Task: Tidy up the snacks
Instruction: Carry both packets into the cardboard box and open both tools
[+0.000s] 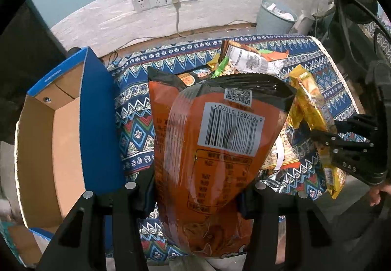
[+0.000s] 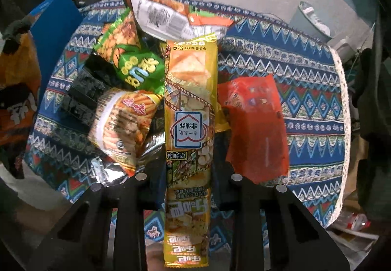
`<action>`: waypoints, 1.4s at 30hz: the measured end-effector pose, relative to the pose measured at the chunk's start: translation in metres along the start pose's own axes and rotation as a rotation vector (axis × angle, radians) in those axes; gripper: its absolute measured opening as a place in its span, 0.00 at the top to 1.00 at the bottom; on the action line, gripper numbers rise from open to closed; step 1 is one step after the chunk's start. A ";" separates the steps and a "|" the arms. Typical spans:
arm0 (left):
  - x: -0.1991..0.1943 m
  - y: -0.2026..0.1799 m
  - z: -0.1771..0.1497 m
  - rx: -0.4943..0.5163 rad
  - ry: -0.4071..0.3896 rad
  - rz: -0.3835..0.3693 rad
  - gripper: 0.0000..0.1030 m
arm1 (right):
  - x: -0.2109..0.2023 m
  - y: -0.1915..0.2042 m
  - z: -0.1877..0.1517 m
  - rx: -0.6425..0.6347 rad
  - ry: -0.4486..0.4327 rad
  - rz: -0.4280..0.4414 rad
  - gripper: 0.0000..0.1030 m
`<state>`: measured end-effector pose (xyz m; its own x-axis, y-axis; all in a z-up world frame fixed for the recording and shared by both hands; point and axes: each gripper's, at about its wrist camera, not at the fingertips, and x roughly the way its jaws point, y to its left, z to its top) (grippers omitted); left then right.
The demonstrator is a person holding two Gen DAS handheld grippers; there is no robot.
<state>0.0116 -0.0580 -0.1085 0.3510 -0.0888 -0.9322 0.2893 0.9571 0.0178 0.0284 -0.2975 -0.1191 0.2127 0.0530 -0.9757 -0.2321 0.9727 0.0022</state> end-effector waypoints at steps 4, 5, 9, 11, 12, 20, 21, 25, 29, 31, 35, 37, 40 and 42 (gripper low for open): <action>-0.007 0.001 0.001 -0.001 -0.019 0.009 0.50 | -0.016 -0.001 0.004 0.003 -0.035 0.015 0.74; -0.010 0.002 0.001 0.000 -0.026 0.013 0.50 | -0.019 -0.001 0.006 0.002 -0.042 0.017 0.74; -0.020 0.006 0.003 0.001 -0.053 0.026 0.50 | -0.033 0.006 0.014 -0.007 -0.079 0.042 0.74; -0.026 0.007 0.004 0.003 -0.071 0.035 0.50 | -0.038 0.013 0.021 -0.019 -0.096 0.057 0.74; -0.028 0.008 0.004 0.004 -0.076 0.038 0.50 | -0.040 0.016 0.024 -0.026 -0.104 0.066 0.74; -0.047 0.024 0.004 -0.002 -0.135 0.087 0.50 | -0.055 0.057 0.048 -0.098 -0.141 0.130 0.74; -0.049 0.027 0.003 -0.005 -0.139 0.089 0.50 | -0.056 0.062 0.051 -0.106 -0.145 0.138 0.74; -0.057 0.041 0.003 -0.030 -0.156 0.099 0.50 | -0.061 0.084 0.066 -0.139 -0.155 0.177 0.73; -0.065 0.059 0.001 -0.057 -0.178 0.114 0.50 | -0.064 0.109 0.083 -0.177 -0.164 0.213 0.73; -0.068 0.068 0.001 -0.065 -0.189 0.128 0.50 | -0.067 0.123 0.091 -0.197 -0.168 0.229 0.73; -0.072 0.090 -0.003 -0.101 -0.205 0.169 0.50 | -0.071 0.154 0.107 -0.241 -0.172 0.264 0.73; -0.073 0.104 -0.005 -0.130 -0.208 0.173 0.50 | -0.072 0.170 0.114 -0.261 -0.173 0.281 0.73; -0.073 0.125 -0.010 -0.169 -0.209 0.194 0.50 | -0.074 0.191 0.121 -0.282 -0.171 0.305 0.73; -0.073 0.136 -0.013 -0.188 -0.207 0.207 0.50 | -0.074 0.202 0.125 -0.295 -0.171 0.314 0.73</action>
<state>0.0138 0.0822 -0.0432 0.5636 0.0770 -0.8225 0.0311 0.9930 0.1143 0.0844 -0.0764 -0.0194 0.2362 0.3952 -0.8877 -0.5655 0.7988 0.2051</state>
